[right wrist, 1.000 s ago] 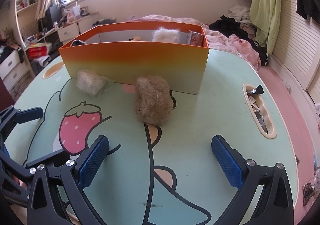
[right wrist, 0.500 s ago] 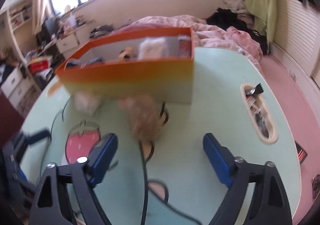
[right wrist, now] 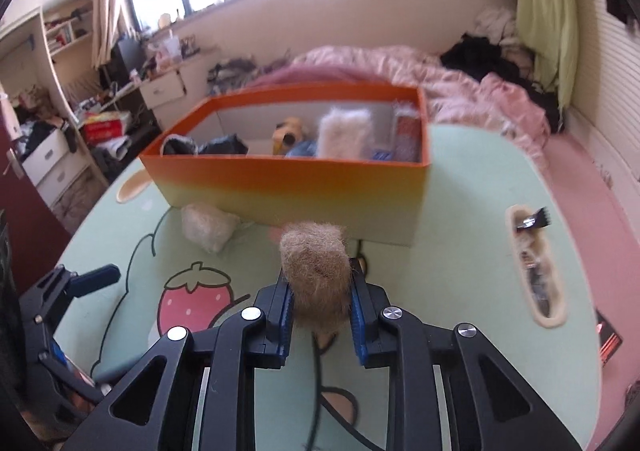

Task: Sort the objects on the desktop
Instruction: 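Grasp the brown fluffy ball with the right tool while the left grasps the white one, then drop both fluffy balls into the orange box with both tools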

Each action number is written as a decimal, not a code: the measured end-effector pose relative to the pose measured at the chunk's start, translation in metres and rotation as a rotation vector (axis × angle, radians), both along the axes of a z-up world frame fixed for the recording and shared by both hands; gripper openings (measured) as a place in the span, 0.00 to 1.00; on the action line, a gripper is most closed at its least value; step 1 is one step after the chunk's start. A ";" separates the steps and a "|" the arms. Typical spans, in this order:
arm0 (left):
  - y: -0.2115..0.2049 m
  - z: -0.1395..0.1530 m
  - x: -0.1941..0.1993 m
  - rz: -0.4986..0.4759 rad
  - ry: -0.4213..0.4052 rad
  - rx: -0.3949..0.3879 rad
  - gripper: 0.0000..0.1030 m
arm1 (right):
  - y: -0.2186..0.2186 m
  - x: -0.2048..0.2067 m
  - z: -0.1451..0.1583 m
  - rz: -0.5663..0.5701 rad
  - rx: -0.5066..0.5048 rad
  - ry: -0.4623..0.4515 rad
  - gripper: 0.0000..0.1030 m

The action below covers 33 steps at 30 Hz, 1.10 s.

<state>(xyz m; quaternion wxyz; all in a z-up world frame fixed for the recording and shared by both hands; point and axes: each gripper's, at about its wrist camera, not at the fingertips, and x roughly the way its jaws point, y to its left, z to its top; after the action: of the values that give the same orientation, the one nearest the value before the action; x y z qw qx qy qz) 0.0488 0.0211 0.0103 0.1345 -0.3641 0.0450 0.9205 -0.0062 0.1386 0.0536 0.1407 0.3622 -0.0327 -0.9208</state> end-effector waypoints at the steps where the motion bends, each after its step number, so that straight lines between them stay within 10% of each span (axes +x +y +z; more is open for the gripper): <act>1: 0.000 0.005 0.001 -0.011 0.010 0.012 1.00 | 0.003 0.002 0.002 -0.001 -0.015 0.008 0.23; 20: 0.035 0.028 -0.066 -0.090 -0.032 -0.063 0.82 | 0.024 0.009 0.018 -0.022 -0.079 0.039 0.23; 24: 0.041 0.011 -0.081 -0.066 -0.076 -0.131 0.30 | 0.024 0.012 0.018 -0.023 -0.069 0.052 0.23; 33: -0.004 0.040 -0.058 -0.085 -0.021 0.094 0.30 | 0.022 0.000 0.037 -0.031 -0.060 0.103 0.23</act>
<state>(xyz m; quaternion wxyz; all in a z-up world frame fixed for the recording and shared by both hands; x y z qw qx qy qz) -0.0093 0.0166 0.0501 0.1910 -0.3650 0.0158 0.9111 -0.0067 0.1607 0.0909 0.1385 0.3093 -0.0586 -0.9390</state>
